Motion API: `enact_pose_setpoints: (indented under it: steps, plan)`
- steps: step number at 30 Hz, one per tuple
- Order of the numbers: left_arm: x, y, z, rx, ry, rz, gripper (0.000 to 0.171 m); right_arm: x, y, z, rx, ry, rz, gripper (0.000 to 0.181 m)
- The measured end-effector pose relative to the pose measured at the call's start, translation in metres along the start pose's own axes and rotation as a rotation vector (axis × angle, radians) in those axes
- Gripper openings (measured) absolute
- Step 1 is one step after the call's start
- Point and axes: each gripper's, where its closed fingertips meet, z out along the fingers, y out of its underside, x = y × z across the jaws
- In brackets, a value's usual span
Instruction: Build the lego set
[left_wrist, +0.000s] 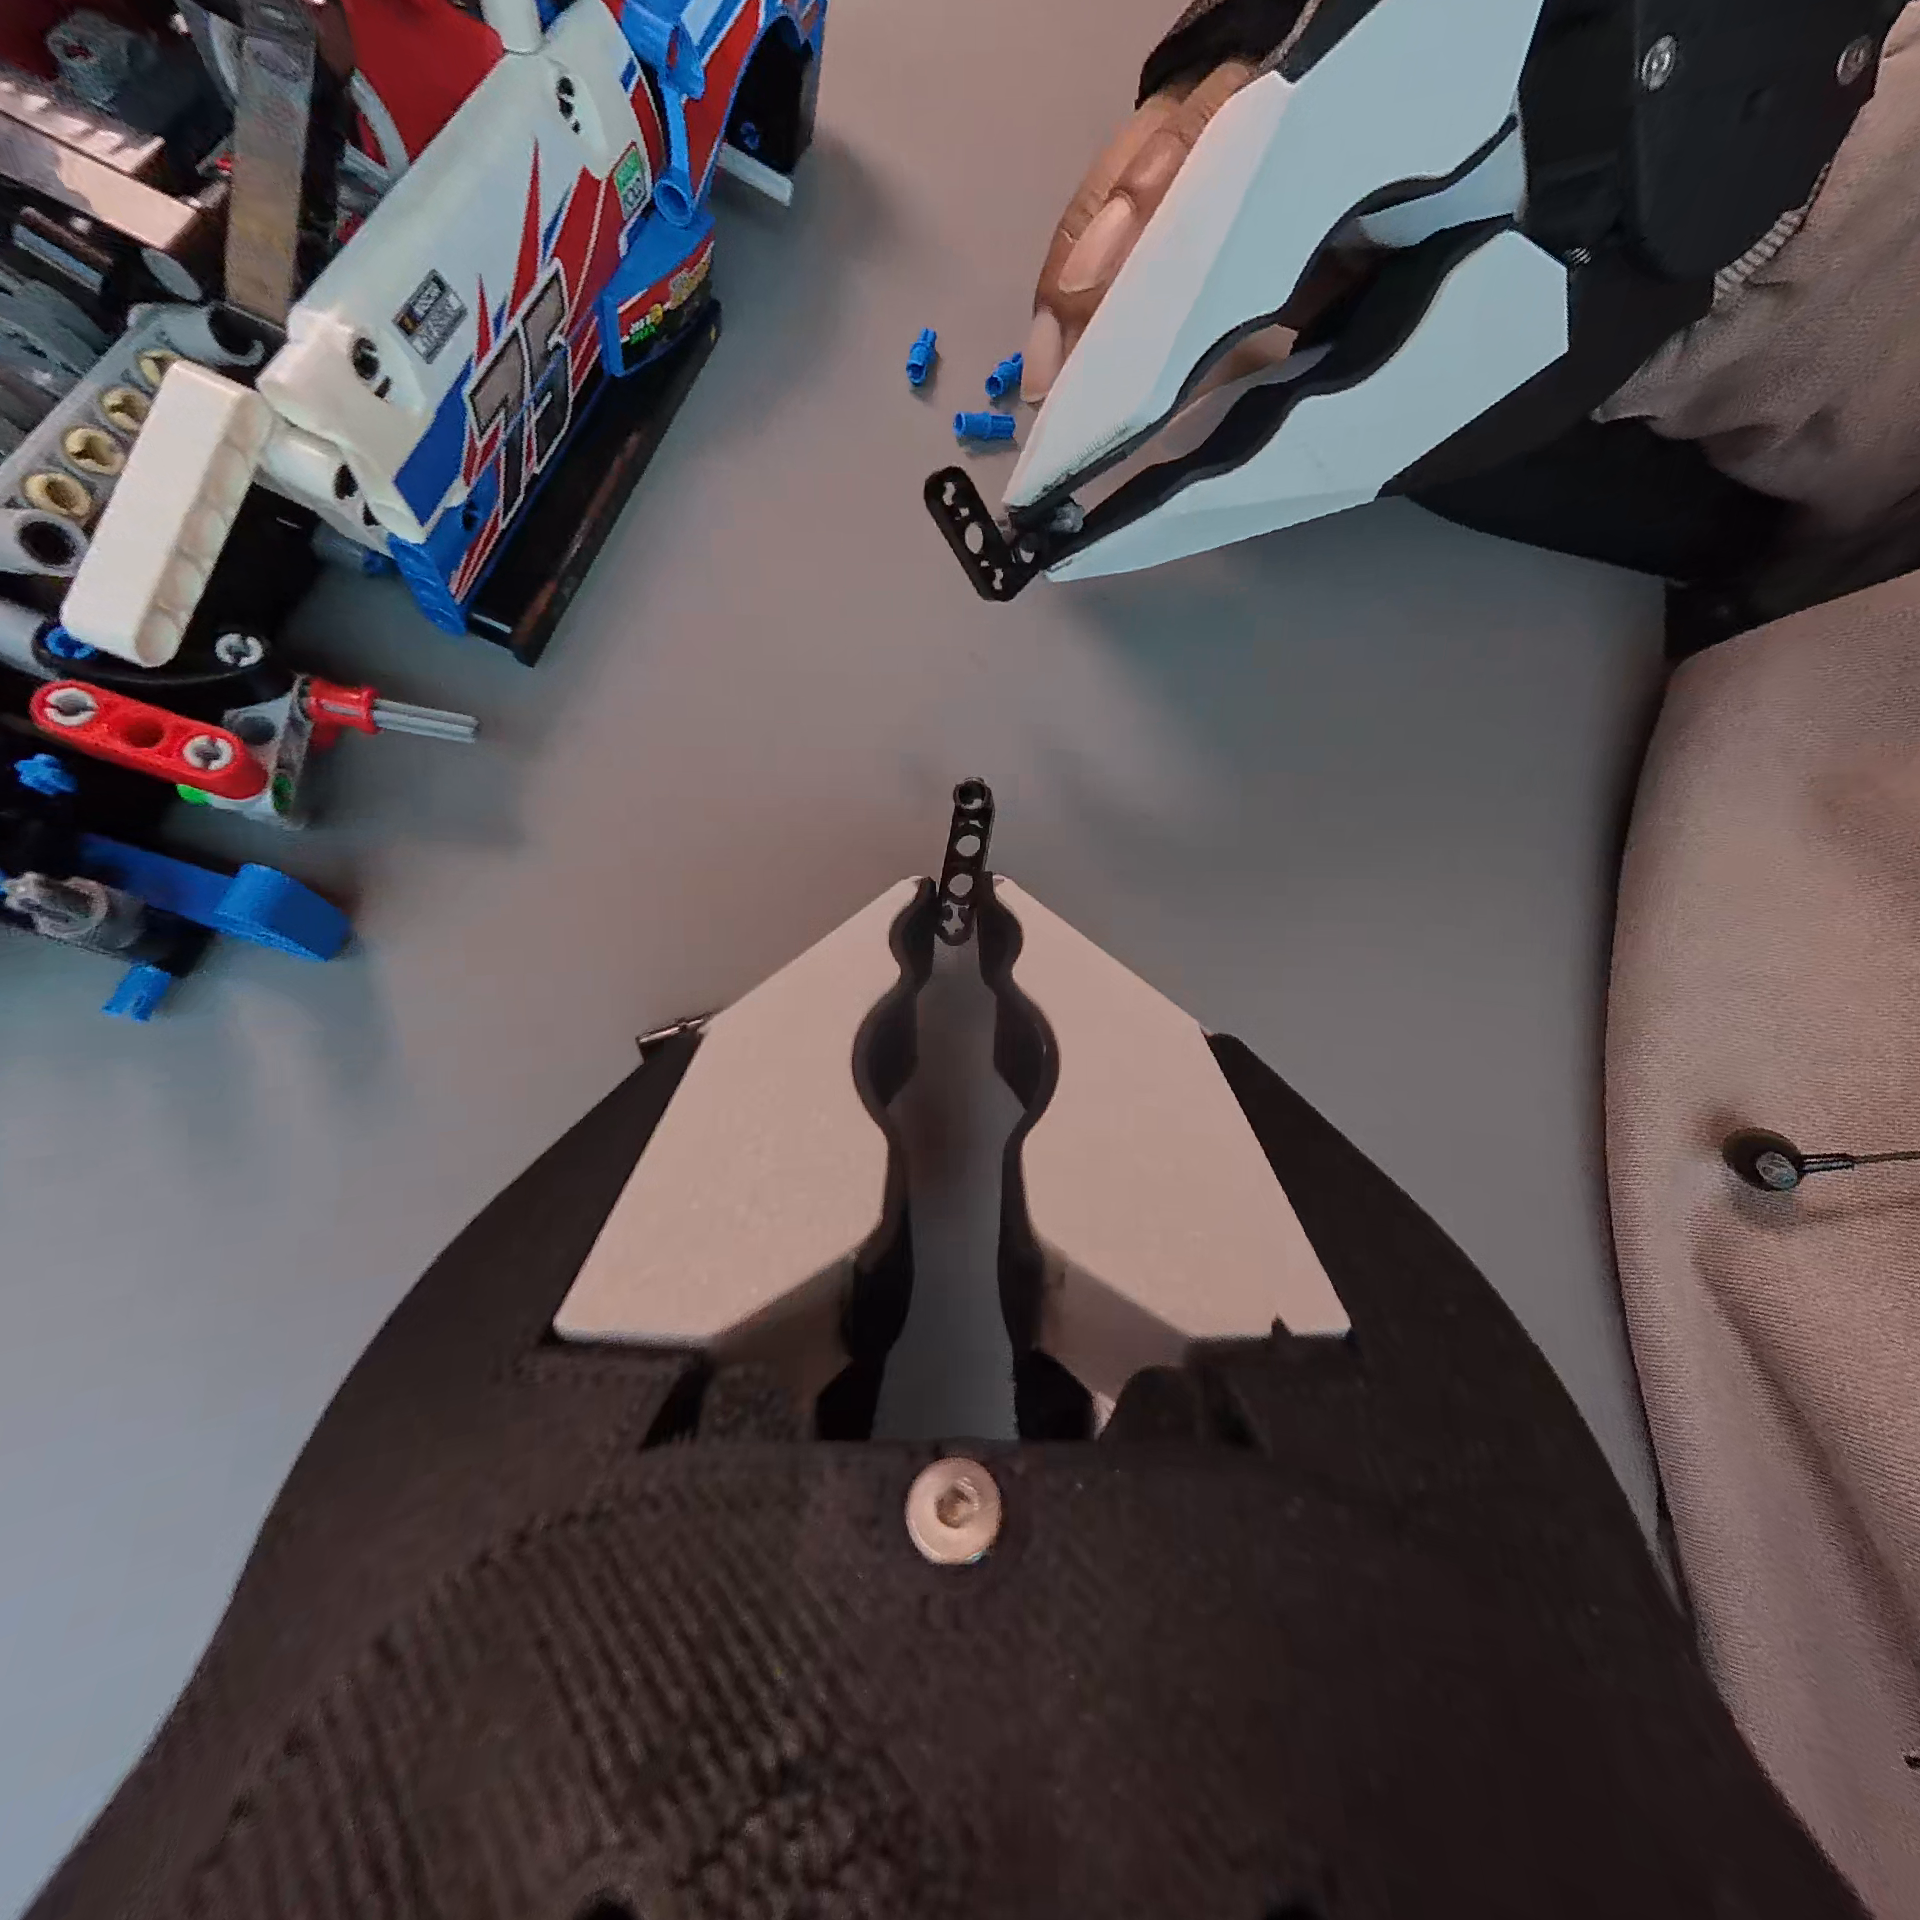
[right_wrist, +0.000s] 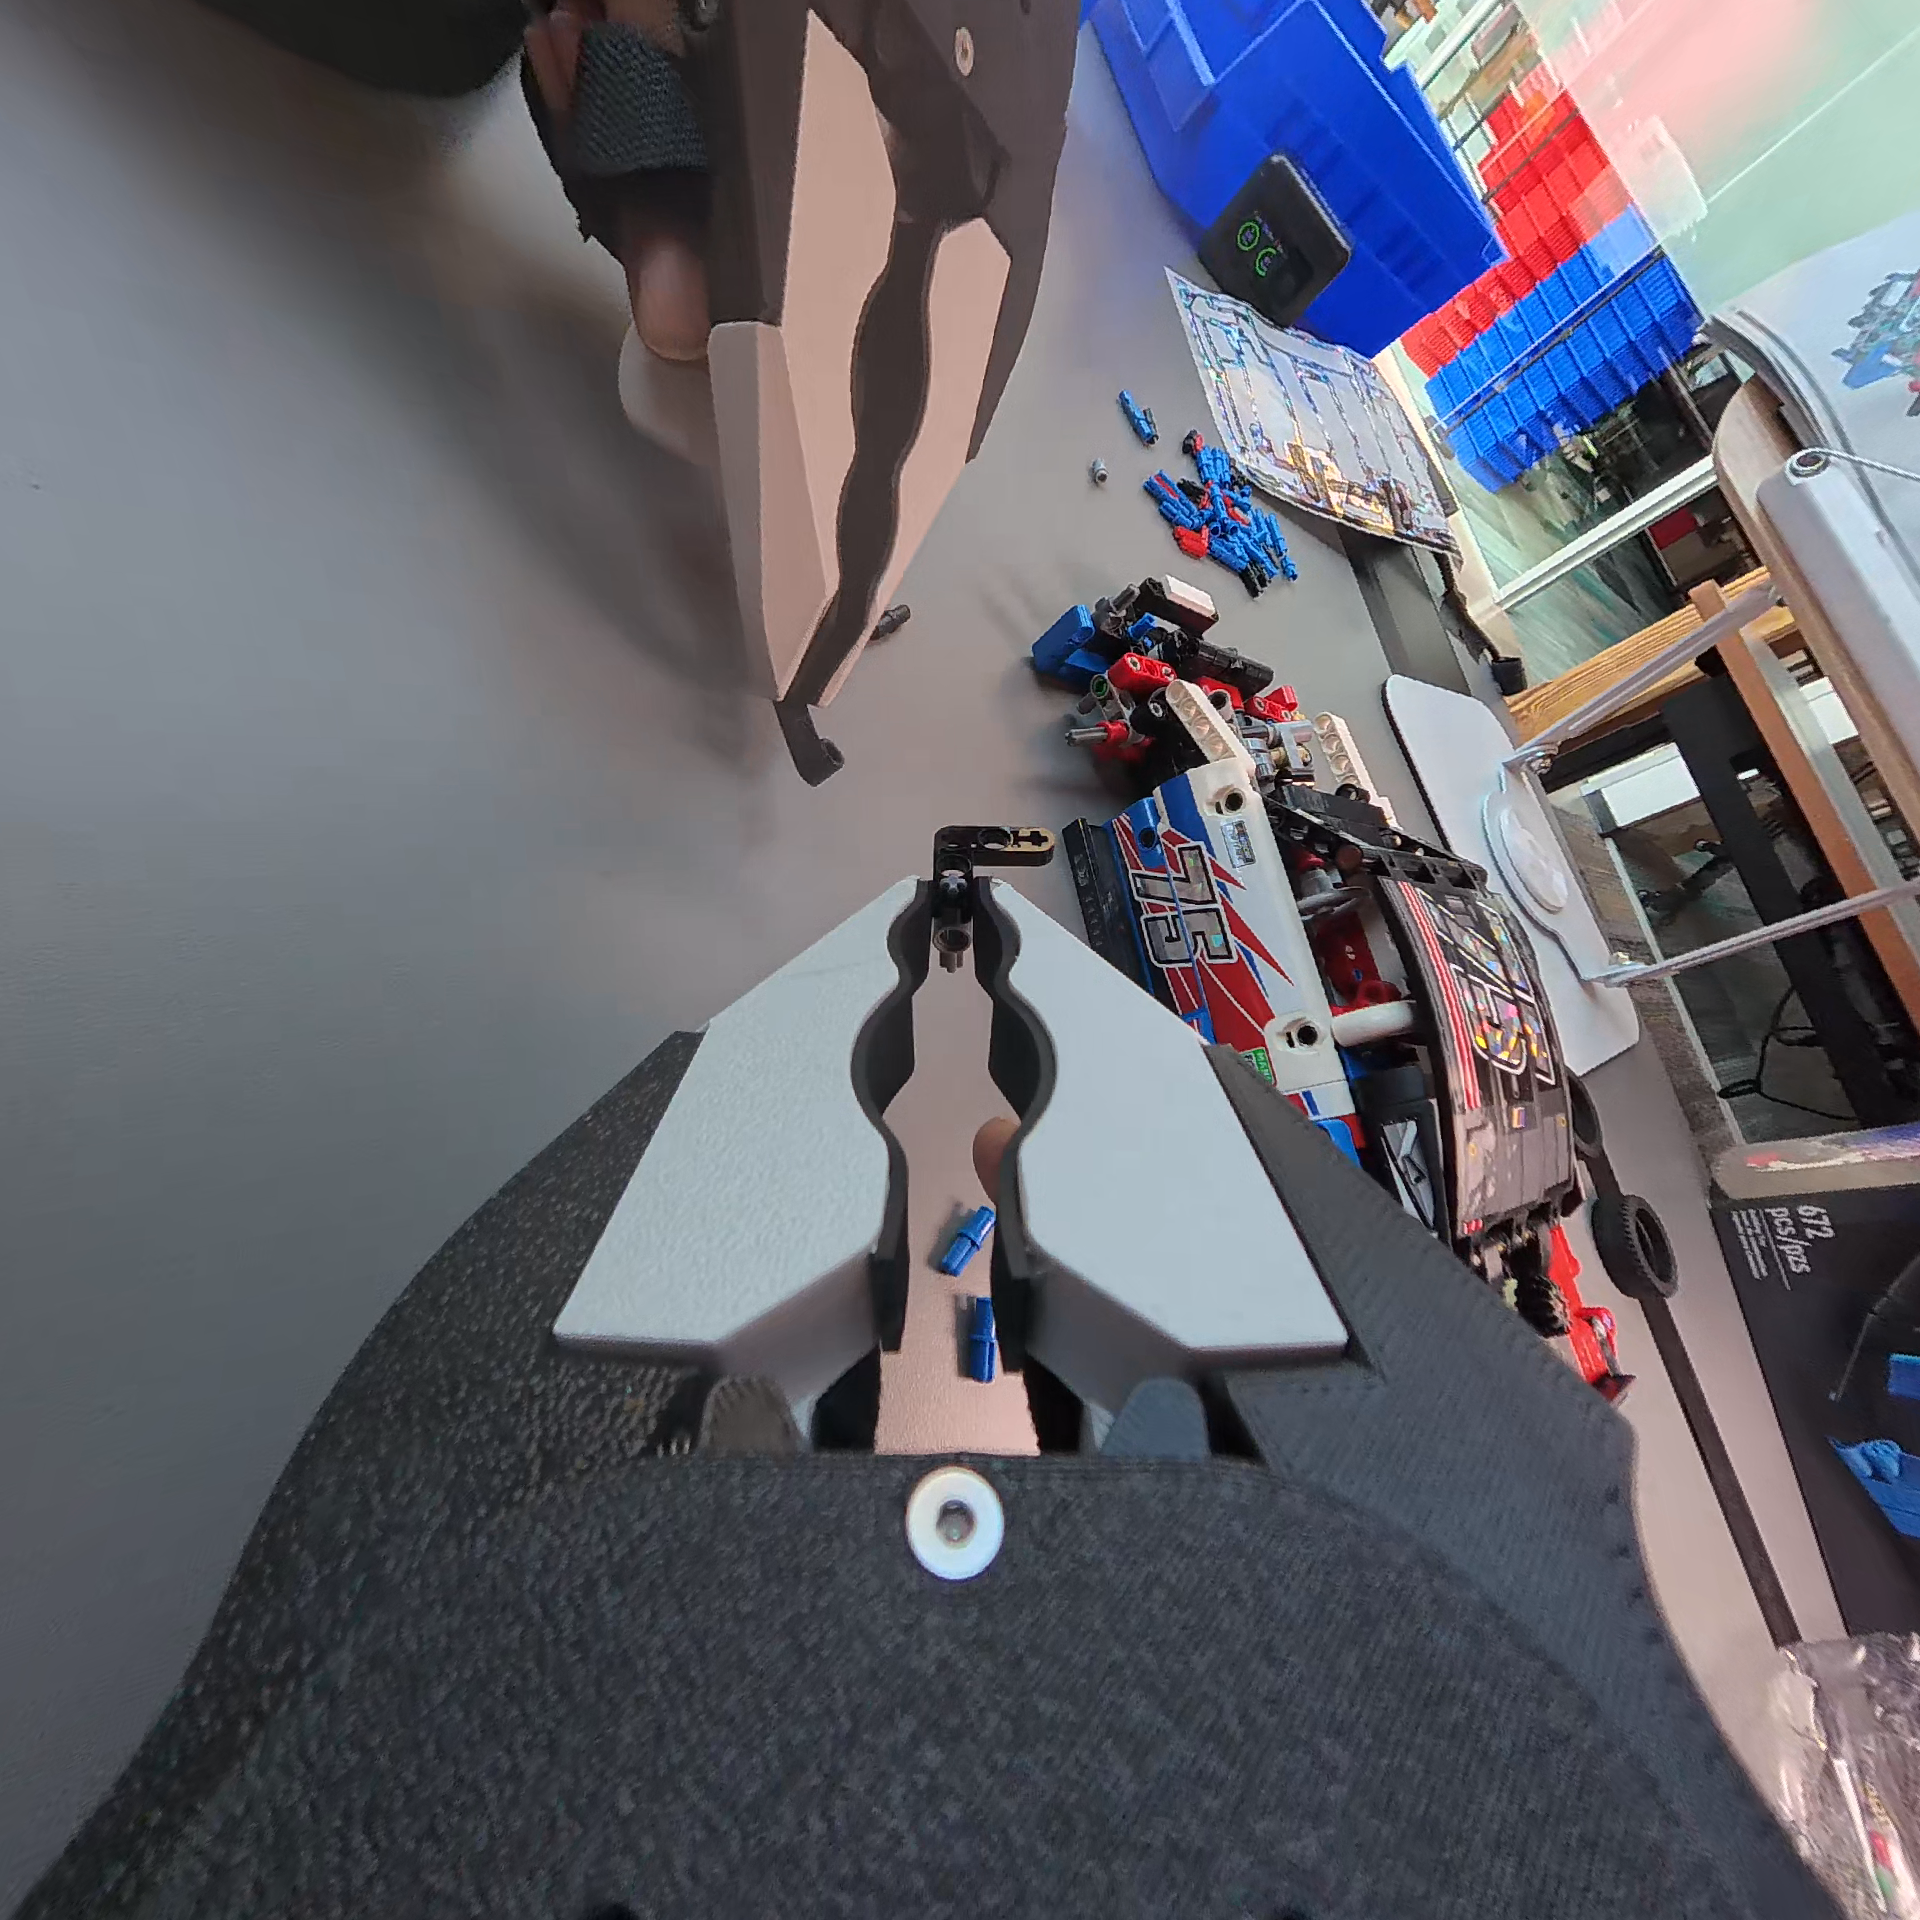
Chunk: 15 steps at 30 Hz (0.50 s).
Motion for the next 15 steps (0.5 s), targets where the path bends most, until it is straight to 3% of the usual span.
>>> enact_pose_setpoints:
  steps: [8,13,15]
  plan:
    - [-0.021,0.002,-0.003,-0.02,-0.161,-0.003,0.008,0.001,0.001,0.0,-0.007,0.003,0.001,0.005]
    - [0.042,-0.004,0.005,0.006,0.161,0.016,0.019,0.001,0.001,0.0,-0.004,0.002,0.008,0.005]
    - [0.046,-0.009,0.002,0.033,0.172,0.078,0.016,0.001,0.002,0.0,-0.006,0.004,0.009,0.005]
